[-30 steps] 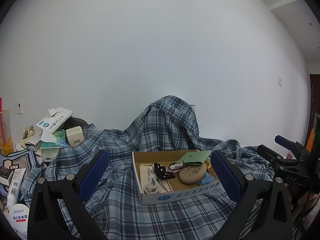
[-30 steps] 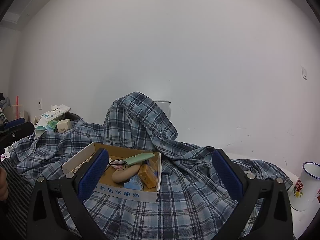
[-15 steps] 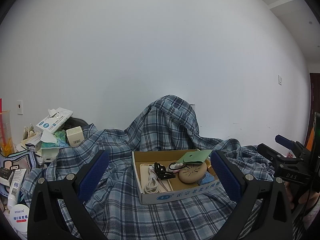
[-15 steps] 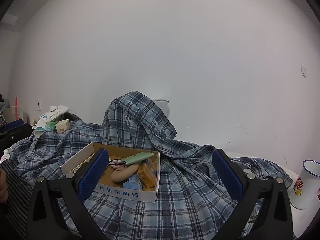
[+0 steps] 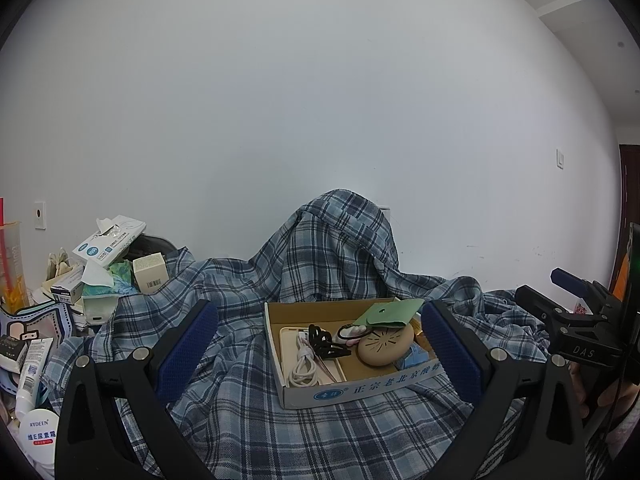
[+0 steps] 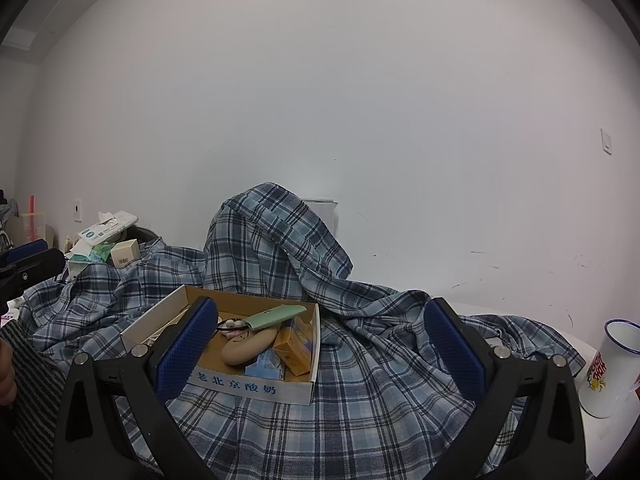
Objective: Organize soft objects
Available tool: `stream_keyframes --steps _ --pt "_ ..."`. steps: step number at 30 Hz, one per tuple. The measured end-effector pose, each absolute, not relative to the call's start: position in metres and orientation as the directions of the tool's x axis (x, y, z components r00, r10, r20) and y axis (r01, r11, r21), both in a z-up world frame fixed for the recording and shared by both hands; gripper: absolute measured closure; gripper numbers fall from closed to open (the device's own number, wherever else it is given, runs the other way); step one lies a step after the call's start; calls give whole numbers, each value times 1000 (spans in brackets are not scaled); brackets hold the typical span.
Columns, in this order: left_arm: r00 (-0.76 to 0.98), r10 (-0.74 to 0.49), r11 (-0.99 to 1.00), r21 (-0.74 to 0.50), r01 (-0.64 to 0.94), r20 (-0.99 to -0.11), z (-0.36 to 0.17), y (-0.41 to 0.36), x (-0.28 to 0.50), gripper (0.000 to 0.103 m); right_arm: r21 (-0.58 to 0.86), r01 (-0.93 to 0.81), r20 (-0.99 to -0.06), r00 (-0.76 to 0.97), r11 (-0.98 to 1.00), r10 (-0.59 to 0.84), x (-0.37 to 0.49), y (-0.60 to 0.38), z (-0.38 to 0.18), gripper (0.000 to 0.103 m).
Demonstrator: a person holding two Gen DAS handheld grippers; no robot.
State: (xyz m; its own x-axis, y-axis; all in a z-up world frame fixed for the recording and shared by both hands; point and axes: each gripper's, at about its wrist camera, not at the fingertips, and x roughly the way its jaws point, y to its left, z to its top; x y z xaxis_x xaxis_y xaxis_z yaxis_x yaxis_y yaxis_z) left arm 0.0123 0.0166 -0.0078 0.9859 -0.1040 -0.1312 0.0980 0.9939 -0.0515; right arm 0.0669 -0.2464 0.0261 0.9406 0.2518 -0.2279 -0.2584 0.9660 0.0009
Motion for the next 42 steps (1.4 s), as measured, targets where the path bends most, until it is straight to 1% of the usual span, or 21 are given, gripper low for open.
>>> stream_keyframes --steps 42 --pt "982 -107 994 -55 99 -157 -12 22 16 0 -12 -269 -233 937 963 259 67 -246 25 0"
